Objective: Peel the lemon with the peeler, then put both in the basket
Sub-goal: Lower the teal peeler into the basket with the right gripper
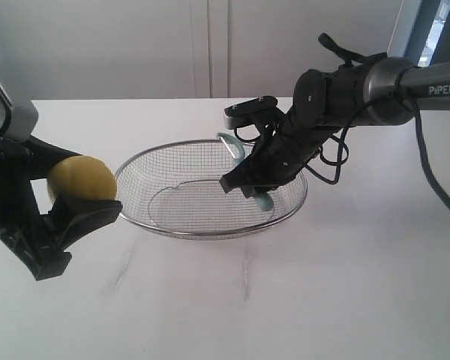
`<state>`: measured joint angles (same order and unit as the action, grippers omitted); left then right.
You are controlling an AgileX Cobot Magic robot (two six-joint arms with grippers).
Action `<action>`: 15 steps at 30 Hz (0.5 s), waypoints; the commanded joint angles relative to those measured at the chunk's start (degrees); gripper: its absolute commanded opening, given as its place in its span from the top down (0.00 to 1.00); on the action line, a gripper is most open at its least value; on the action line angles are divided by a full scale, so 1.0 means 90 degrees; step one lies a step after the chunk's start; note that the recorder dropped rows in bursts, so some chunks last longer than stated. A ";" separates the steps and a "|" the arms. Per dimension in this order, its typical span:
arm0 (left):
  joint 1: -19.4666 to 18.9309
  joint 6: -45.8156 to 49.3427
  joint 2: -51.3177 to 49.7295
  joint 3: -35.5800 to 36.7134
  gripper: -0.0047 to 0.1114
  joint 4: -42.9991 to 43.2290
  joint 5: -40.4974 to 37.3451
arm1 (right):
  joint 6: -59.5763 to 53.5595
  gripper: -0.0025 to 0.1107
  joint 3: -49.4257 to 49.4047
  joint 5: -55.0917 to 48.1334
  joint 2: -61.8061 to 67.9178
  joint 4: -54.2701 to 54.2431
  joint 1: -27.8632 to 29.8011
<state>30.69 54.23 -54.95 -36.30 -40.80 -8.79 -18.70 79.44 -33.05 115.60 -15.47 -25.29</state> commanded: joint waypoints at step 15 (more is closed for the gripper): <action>0.0049 -0.0054 0.0035 0.0029 0.96 -0.0127 -0.0022 | -0.0046 0.98 0.0052 -0.0297 -0.0006 -0.0013 0.0027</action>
<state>30.69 54.23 -54.95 -36.30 -40.80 -8.79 -18.70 79.44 -35.59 115.60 -15.47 -25.29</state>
